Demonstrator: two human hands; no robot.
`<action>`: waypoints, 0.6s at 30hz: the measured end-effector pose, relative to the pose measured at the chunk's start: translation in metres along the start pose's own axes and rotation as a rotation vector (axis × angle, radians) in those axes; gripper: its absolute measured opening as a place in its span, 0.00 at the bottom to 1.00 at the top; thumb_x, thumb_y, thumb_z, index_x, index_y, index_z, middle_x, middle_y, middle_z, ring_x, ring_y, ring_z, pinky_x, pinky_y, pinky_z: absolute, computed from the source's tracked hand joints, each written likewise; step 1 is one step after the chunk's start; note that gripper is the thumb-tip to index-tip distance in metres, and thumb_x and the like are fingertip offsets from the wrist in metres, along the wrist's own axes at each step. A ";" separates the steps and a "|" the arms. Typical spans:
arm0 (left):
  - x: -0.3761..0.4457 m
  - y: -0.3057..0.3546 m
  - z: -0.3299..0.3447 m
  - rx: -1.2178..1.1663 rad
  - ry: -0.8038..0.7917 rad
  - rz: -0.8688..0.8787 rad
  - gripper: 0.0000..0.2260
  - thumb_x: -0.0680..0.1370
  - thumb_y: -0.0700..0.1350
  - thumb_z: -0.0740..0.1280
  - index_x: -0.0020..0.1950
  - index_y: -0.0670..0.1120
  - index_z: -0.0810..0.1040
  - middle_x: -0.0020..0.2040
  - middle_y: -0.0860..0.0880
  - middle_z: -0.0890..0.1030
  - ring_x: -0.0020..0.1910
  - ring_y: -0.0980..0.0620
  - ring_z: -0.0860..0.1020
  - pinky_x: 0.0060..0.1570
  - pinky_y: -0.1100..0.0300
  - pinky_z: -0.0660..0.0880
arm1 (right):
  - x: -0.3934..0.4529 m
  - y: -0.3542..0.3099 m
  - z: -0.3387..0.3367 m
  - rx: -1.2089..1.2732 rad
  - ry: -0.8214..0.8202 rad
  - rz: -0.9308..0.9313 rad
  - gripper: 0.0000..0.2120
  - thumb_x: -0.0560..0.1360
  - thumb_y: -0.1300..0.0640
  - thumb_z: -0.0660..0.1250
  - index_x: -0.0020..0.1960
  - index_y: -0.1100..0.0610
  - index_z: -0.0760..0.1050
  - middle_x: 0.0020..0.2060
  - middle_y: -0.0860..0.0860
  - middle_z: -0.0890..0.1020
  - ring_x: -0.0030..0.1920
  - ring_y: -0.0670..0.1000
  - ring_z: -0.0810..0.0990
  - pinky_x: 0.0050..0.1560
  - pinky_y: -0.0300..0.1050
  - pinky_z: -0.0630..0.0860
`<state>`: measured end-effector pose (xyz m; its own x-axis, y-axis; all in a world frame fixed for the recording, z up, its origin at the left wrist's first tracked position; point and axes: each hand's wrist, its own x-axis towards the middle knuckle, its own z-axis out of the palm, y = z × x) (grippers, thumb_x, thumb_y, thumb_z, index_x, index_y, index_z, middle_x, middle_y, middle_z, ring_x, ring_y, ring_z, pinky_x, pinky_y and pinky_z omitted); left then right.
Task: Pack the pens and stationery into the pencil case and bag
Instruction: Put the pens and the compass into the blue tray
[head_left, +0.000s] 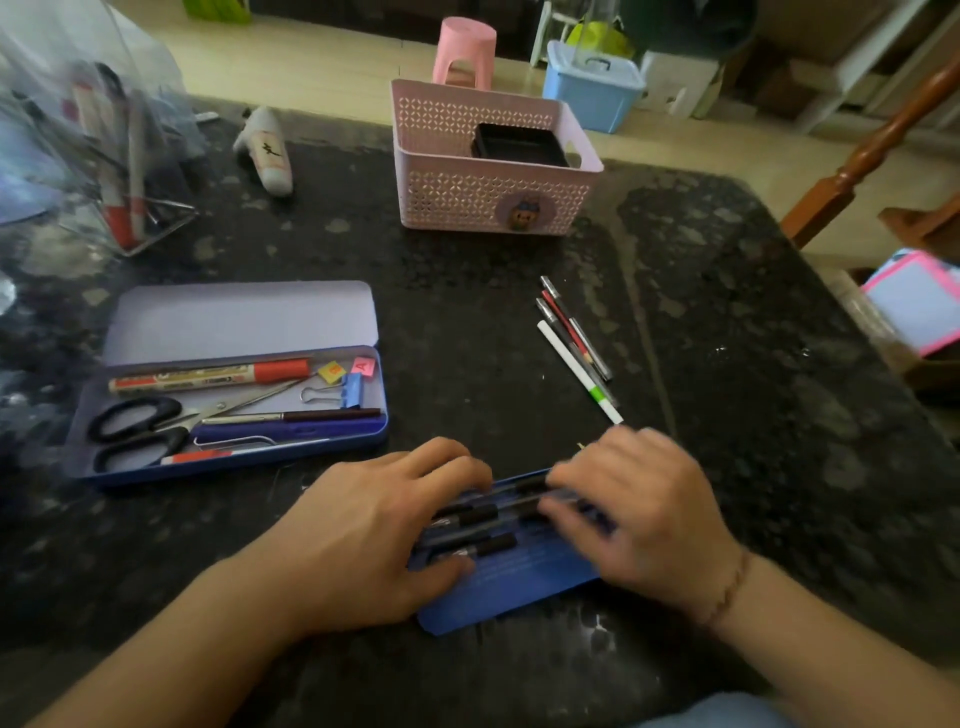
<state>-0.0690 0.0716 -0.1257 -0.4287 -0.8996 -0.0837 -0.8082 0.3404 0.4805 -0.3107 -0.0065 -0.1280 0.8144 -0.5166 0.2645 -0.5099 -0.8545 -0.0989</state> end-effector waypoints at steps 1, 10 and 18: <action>0.000 0.000 0.000 -0.011 0.005 -0.011 0.24 0.72 0.67 0.63 0.63 0.67 0.56 0.62 0.66 0.65 0.50 0.66 0.70 0.45 0.71 0.69 | 0.008 0.012 -0.002 0.036 0.054 0.129 0.08 0.77 0.50 0.64 0.47 0.53 0.79 0.38 0.48 0.79 0.38 0.49 0.76 0.37 0.50 0.73; 0.002 0.002 0.003 0.013 0.038 -0.031 0.27 0.71 0.66 0.64 0.64 0.67 0.53 0.63 0.64 0.68 0.56 0.62 0.72 0.52 0.62 0.75 | 0.086 0.111 0.015 0.140 -0.113 0.956 0.05 0.71 0.50 0.72 0.38 0.50 0.80 0.36 0.47 0.81 0.41 0.47 0.79 0.43 0.39 0.71; 0.000 0.000 0.002 0.018 0.053 -0.010 0.27 0.70 0.68 0.62 0.65 0.64 0.56 0.61 0.63 0.69 0.53 0.62 0.73 0.48 0.60 0.75 | 0.038 0.088 -0.018 0.355 0.145 1.036 0.05 0.76 0.55 0.66 0.42 0.50 0.78 0.36 0.49 0.83 0.35 0.47 0.80 0.35 0.41 0.74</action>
<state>-0.0696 0.0723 -0.1276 -0.3992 -0.9159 -0.0414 -0.8195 0.3361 0.4642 -0.3297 -0.1006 -0.1099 -0.0134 -0.9999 0.0019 -0.7992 0.0096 -0.6009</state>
